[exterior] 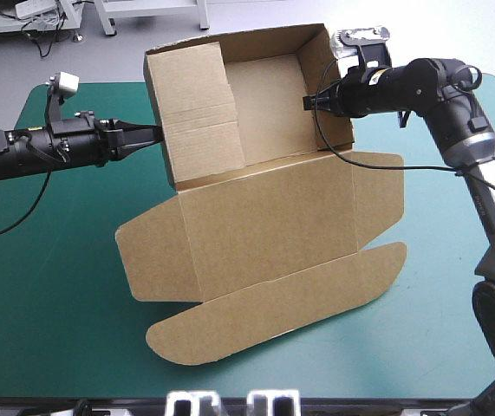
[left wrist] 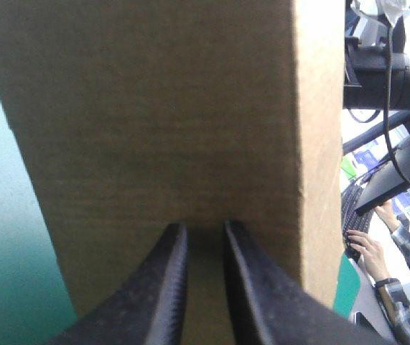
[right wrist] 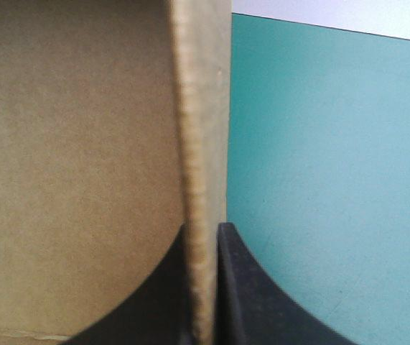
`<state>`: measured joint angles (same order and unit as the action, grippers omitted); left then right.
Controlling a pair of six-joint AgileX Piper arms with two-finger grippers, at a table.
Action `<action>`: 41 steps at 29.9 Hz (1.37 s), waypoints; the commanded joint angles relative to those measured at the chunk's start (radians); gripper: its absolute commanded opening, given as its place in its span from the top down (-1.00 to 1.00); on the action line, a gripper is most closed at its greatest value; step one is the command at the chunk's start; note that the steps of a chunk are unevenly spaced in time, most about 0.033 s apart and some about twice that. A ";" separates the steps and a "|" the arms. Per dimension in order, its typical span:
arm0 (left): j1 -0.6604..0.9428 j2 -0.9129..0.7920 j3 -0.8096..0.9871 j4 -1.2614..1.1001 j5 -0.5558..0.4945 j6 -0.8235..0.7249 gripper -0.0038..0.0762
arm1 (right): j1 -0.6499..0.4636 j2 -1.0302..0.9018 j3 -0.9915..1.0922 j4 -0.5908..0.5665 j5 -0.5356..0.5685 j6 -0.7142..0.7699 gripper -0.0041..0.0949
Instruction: Fold the box
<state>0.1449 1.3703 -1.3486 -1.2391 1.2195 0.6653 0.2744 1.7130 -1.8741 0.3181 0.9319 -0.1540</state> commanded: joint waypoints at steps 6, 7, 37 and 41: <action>-0.009 -0.034 -0.026 -0.082 0.067 0.002 -0.05 | 0.029 0.002 -0.025 0.070 -0.067 0.020 0.95; -0.009 -0.034 -0.026 -0.082 0.067 0.002 -0.05 | 0.029 0.001 -0.025 0.070 -0.067 0.020 0.96; -0.009 -0.030 -0.026 0.467 -0.248 -0.223 0.10 | 0.169 -0.030 -0.025 0.100 -0.026 0.060 0.95; -0.009 -0.030 -0.026 0.496 -0.331 -0.239 0.36 | 0.169 -0.068 -0.025 0.095 0.004 0.088 0.95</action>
<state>0.1394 1.3703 -1.3486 -0.7325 1.0037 0.4416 0.4350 1.7455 -1.8656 0.3235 0.9452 -0.0778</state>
